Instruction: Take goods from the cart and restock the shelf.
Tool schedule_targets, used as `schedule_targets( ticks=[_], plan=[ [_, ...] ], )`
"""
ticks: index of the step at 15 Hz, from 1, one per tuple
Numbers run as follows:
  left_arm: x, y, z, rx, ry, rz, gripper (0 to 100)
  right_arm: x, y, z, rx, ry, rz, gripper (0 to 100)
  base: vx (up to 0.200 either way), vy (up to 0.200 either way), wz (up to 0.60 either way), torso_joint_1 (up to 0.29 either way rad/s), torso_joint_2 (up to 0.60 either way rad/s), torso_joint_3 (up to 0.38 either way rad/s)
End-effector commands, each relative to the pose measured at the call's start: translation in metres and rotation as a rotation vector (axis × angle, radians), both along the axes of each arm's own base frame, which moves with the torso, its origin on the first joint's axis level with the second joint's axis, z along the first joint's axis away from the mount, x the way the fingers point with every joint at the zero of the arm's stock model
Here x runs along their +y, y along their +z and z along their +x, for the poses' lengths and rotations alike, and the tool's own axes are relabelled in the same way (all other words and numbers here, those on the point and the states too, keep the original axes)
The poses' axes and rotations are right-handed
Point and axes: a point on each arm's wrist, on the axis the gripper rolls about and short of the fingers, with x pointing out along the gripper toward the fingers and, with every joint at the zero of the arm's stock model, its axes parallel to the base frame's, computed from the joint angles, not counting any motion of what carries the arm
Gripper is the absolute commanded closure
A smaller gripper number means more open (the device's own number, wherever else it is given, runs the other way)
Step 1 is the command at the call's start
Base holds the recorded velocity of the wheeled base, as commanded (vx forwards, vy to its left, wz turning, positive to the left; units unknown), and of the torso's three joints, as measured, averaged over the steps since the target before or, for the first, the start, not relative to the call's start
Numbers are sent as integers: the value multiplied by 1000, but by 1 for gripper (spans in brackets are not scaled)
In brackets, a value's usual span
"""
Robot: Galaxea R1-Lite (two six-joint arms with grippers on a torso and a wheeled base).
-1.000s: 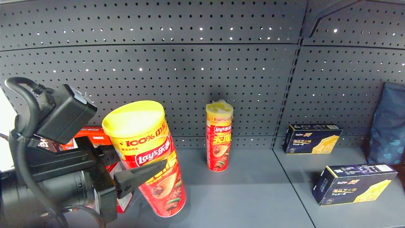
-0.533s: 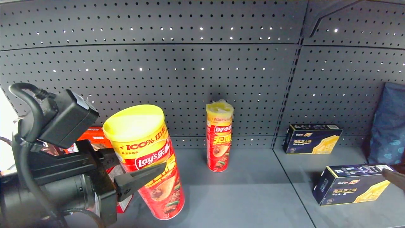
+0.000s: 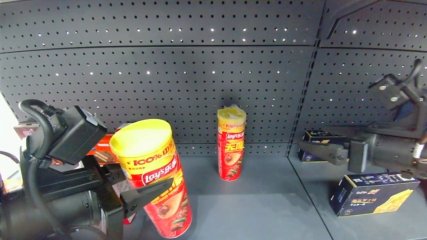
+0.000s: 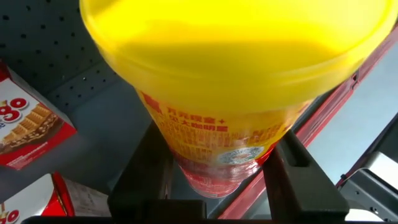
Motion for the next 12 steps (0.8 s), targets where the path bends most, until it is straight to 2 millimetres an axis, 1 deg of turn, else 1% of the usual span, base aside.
schedule_targets(
  ticks=[1, 3, 6, 8, 10, 11, 12],
  plan=[
    [-1, 1, 1, -1, 0, 0, 100, 30, -25, 33, 75, 83, -29, 0, 0, 0, 0, 0, 0, 0],
    [0, 0, 0, 3, 0, 2, 100, 37, -28, 42, 92, 132, -25, 0, 0, 0, 0, 0, 0, 0],
    [0, -2, 0, 7, -1, 6, 100, 45, -33, 55, 86, 145, -55, 0, 0, 0, 0, 0, 0, 0],
    [-2, -1, 0, 6, -9, 5, 100, 49, -42, 63, 90, 175, -87, 0, 0, 0, 0, 0, 0, 0],
    [-2, -2, -1, 6, -11, 7, 100, 53, -52, 72, 67, 247, -98, 0, 0, 0, 0, 0, 0, 0],
    [-1, -3, -1, 10, -9, 8, 100, 59, -60, 80, 51, 294, -92, 0, 0, 0, 0, 0, 0, 0],
    [-1, -3, -1, 10, -9, 8, 100, 62, -65, 86, 48, 302, -89, 0, 0, 0, 0, 0, 0, 0]
  ],
)
